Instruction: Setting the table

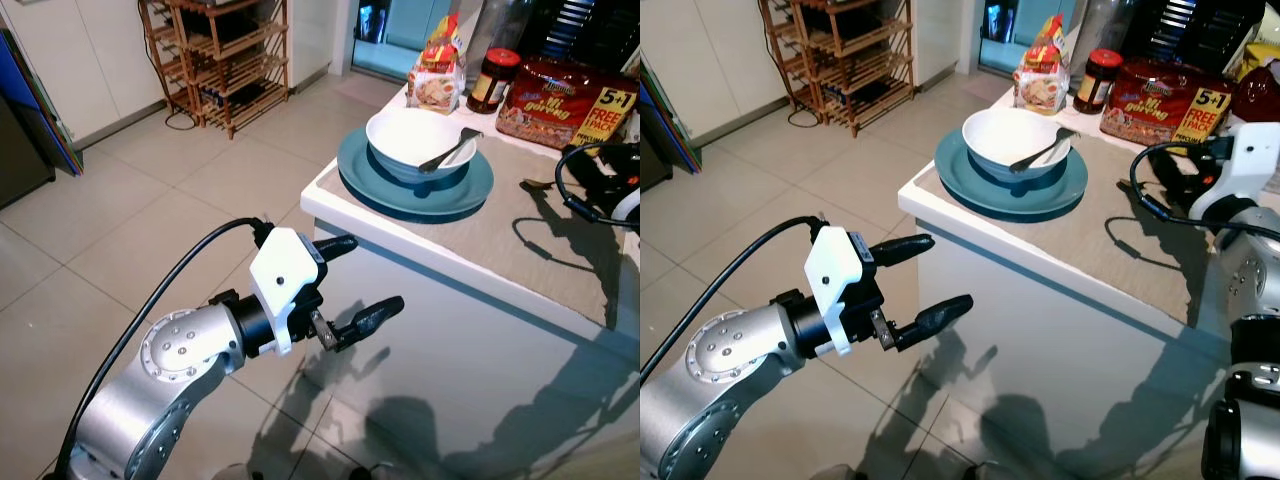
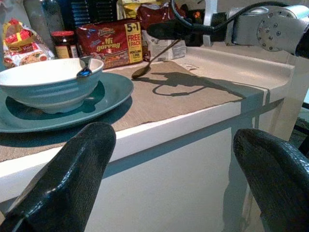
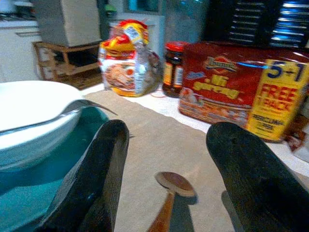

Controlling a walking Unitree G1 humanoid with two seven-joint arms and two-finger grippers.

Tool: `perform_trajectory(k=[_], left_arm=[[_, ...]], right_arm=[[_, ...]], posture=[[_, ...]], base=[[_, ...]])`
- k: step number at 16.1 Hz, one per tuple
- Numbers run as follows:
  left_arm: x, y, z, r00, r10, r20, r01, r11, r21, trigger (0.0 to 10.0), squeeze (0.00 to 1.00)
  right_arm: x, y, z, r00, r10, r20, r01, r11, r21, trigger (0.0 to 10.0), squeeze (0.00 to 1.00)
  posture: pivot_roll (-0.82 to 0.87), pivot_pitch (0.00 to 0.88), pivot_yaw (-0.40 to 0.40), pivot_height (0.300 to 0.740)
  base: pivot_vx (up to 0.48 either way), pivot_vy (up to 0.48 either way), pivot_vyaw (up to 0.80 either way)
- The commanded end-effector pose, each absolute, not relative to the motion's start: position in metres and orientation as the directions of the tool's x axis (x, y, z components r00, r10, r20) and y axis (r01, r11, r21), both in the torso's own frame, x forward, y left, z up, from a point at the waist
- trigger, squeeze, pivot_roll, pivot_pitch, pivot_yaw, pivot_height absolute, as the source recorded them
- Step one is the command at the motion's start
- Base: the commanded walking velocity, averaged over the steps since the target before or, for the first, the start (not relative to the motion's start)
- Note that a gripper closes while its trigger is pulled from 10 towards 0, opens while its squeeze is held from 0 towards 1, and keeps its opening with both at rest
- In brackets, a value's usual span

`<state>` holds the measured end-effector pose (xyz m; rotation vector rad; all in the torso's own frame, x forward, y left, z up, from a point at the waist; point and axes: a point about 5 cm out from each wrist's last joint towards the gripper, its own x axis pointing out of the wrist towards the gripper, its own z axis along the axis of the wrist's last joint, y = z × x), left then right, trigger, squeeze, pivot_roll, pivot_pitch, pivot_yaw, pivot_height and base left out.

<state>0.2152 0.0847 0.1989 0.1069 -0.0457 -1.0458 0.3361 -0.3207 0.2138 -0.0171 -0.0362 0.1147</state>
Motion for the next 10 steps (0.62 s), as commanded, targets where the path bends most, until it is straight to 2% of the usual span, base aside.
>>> perform_trajectory(k=[1, 4, 10], left_arm=[[0.215, 0.085, 0.201, 0.491, -0.871, -0.012, 0.865, 0.487, 0.121, 10.0, 0.00], [0.215, 0.086, 0.202, 0.491, -0.871, -0.014, 0.865, 0.485, 0.128, 10.0, 0.00], [0.216, 0.088, 0.202, 0.518, -0.855, -0.011, 0.847, 0.511, 0.150, 10.0, 0.00]], right_arm=[[0.335, -0.313, 0.231, 0.979, 0.177, 0.103, -0.174, 0.984, -0.033, 10.0, 0.00], [0.332, -0.303, 0.251, 0.958, 0.234, 0.166, -0.223, 0.971, -0.084, 10.0, 0.00], [0.311, -0.302, 0.287, 0.949, 0.170, 0.265, -0.147, 0.984, -0.105, 10.0, 0.00]], posture=[[0.01, 0.047, -0.035, 0.740], [0.01, 0.048, -0.033, 0.740], [0.01, 0.053, -0.037, 0.740]], base=[[0.000, 0.000, 0.00], [0.000, 0.000, 0.00], [0.000, 0.000, 0.00]])
